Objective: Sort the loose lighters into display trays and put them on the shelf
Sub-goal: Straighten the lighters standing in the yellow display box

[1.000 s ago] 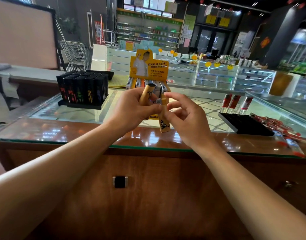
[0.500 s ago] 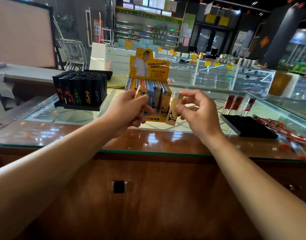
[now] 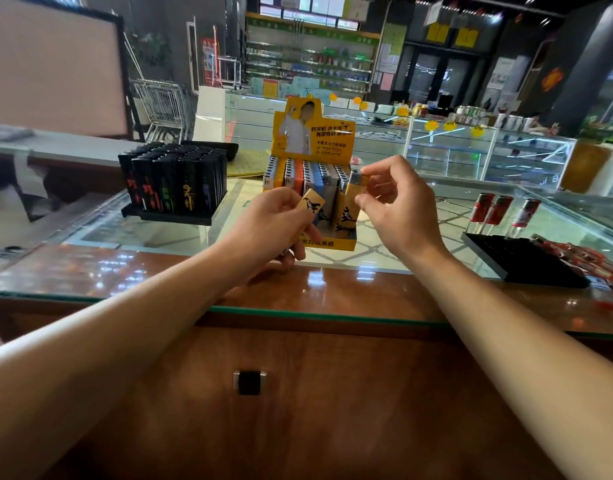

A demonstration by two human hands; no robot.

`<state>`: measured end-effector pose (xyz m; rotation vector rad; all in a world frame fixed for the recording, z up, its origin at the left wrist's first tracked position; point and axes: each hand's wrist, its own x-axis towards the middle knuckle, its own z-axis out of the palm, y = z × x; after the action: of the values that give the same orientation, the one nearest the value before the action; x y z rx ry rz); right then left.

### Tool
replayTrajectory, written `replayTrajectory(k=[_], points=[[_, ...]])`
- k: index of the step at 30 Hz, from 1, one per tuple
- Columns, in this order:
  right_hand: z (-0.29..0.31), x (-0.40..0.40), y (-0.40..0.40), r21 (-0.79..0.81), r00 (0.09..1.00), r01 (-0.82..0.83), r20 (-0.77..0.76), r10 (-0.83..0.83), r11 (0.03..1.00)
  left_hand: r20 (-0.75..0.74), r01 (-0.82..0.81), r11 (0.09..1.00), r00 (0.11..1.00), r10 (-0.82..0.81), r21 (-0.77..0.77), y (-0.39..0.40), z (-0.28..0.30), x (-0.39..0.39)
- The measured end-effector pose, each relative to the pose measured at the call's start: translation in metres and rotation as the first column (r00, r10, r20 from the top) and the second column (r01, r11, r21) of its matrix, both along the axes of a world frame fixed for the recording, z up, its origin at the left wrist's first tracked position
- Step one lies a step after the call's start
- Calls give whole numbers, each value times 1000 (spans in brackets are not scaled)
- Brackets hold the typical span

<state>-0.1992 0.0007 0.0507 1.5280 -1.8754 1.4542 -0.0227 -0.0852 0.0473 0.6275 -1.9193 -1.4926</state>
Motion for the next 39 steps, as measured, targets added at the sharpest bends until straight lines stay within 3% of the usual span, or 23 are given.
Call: replayTrajectory(k=[15,28,39], points=[[-17,-6,-4,94,969,94,-238,-70,991,-18,0,998,1000,-1,-64,5,-2,4],[-8,6,10,-1,985,44,-167,-43,999,26,-34,982,999,39,-185,5,-5,5],[-14,35,23,59,986,-154,-53,158,986,-6,6,939,1000,-8,-344,5,-7,6]])
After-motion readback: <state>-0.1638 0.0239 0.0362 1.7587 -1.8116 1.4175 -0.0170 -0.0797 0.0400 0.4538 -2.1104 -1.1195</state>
